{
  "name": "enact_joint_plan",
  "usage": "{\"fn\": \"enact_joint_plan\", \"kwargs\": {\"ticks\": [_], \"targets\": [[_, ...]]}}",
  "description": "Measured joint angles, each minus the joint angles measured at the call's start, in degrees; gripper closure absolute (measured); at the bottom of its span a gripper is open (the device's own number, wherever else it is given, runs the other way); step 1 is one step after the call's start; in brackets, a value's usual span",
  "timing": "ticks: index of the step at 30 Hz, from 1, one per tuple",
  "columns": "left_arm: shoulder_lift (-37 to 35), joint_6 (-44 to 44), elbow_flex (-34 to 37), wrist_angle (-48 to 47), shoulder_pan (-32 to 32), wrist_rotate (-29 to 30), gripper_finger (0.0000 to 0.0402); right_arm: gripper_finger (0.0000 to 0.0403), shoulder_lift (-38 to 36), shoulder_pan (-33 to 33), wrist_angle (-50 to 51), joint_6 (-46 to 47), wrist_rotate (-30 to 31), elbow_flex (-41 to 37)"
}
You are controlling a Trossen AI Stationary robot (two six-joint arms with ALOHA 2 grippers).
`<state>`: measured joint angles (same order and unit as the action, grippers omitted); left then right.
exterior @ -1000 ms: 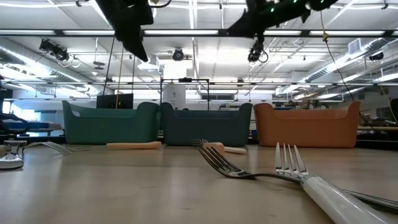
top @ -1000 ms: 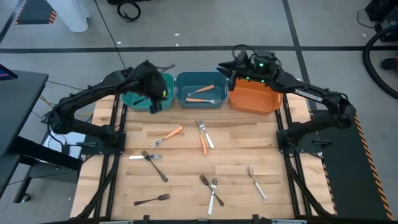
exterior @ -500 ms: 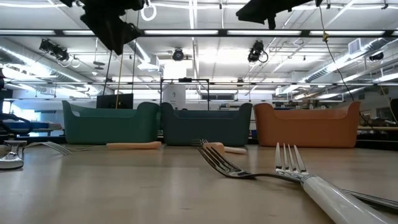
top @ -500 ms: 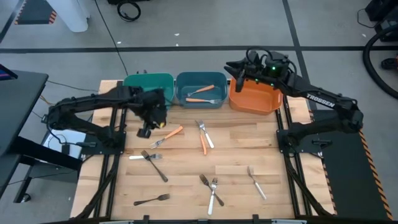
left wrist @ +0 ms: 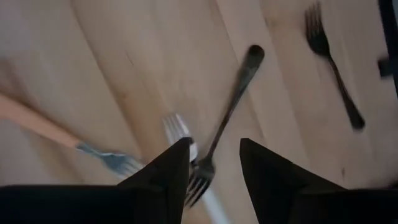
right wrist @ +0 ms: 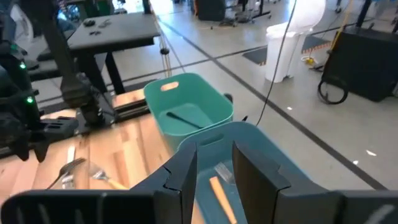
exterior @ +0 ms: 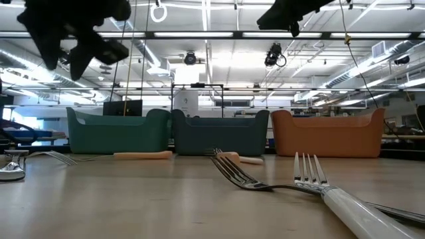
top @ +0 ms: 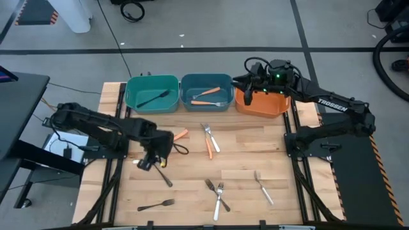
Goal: Sort silverware by color (type)
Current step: Put the top left black fork in the green bin
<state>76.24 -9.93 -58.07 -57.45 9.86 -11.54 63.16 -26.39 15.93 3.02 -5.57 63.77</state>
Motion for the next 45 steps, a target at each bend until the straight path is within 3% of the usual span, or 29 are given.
{"fn": "enact_joint_plan", "kwargs": {"ticks": [4,9,13,19,29,37,41,45], "targets": [[0.02,9.04,3.26,7.66,4.53,0.54,0.0255,0.0292,0.0,1.64,1.2,-0.05,0.01,0.0],[0.32,6.02,6.97,9.56,10.38,5.21,0.0255,0.0292,0.0,3.56,1.35,-0.02,-0.03,0.0],[0.34,5.47,10.96,11.89,13.09,5.74,0.0255,0.0292,0.0,4.8,1.35,0.62,-0.03,0.0],[3.84,6.9,11.46,13.34,13.78,10.33,0.0256,0.0292,0.0,6.31,1.4,2.39,-0.05,0.0],[15.23,7.32,11.46,13.2,12.84,10.26,0.0256,0.0292,0.0,7.32,1.37,2.46,-0.04,0.0],[17.75,7.67,11.23,13.78,13.54,10.72,0.0257,0.0292,0.02,7.3,1.37,2.46,0.01,0.0],[18.52,8.07,11.27,15.33,13.25,9.69,0.0281,0.0292,0.02,7.3,1.37,2.44,0.03,0.0],[18.57,6.37,11.31,16.37,13.37,8.96,0.0349,0.0292,0.02,7.3,1.37,2.39,0.05,0.0]]}}
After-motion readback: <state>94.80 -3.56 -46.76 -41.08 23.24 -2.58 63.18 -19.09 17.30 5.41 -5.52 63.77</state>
